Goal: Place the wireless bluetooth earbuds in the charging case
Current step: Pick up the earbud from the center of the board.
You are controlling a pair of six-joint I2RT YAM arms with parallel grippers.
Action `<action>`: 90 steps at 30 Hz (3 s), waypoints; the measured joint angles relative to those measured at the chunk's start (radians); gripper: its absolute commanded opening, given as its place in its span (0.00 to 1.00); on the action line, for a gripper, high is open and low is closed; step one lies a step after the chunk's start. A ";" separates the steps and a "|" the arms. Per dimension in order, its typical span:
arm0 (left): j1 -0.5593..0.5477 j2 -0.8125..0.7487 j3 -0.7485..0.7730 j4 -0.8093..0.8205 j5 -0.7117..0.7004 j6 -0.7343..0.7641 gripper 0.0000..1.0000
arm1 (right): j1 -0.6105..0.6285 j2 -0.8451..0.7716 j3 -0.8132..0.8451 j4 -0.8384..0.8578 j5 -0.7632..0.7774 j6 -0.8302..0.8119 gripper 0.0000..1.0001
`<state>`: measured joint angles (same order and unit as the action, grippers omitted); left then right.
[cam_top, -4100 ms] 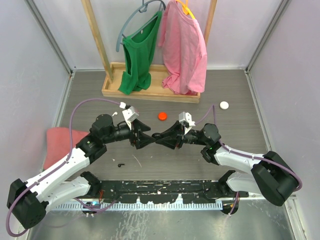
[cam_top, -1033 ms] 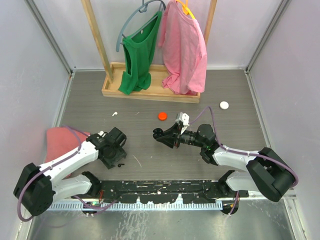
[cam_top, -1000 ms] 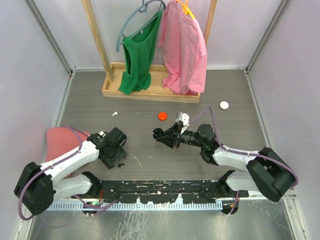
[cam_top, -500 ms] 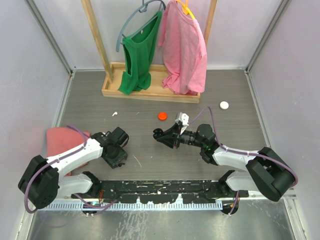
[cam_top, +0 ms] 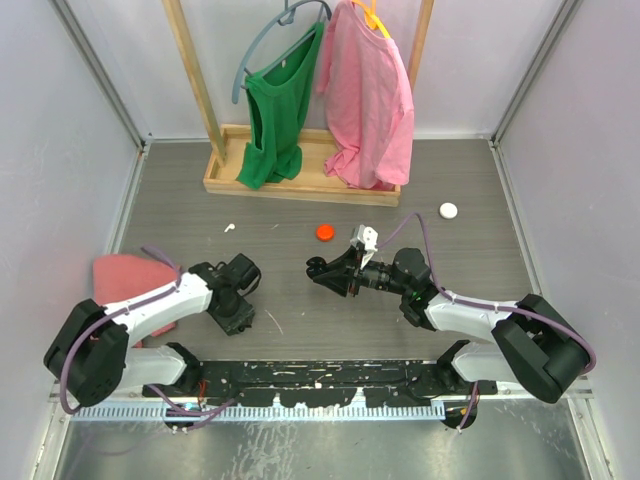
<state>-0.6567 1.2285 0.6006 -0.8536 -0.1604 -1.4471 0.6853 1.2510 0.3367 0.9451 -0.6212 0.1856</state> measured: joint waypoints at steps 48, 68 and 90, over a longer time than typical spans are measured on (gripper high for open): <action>-0.055 0.282 0.244 0.002 0.028 0.468 0.35 | 0.000 -0.016 0.000 -0.034 0.044 -0.008 0.09; -0.039 0.293 0.224 0.057 0.076 0.472 0.25 | 0.000 -0.016 0.000 -0.035 0.044 -0.008 0.09; -0.039 0.099 0.222 0.054 0.035 0.395 0.03 | 0.000 -0.016 0.000 -0.033 0.045 -0.007 0.09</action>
<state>-0.6952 1.3277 0.8230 -0.7998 -0.1257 -1.0519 0.6853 1.2346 0.3367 0.9123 -0.5766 0.1783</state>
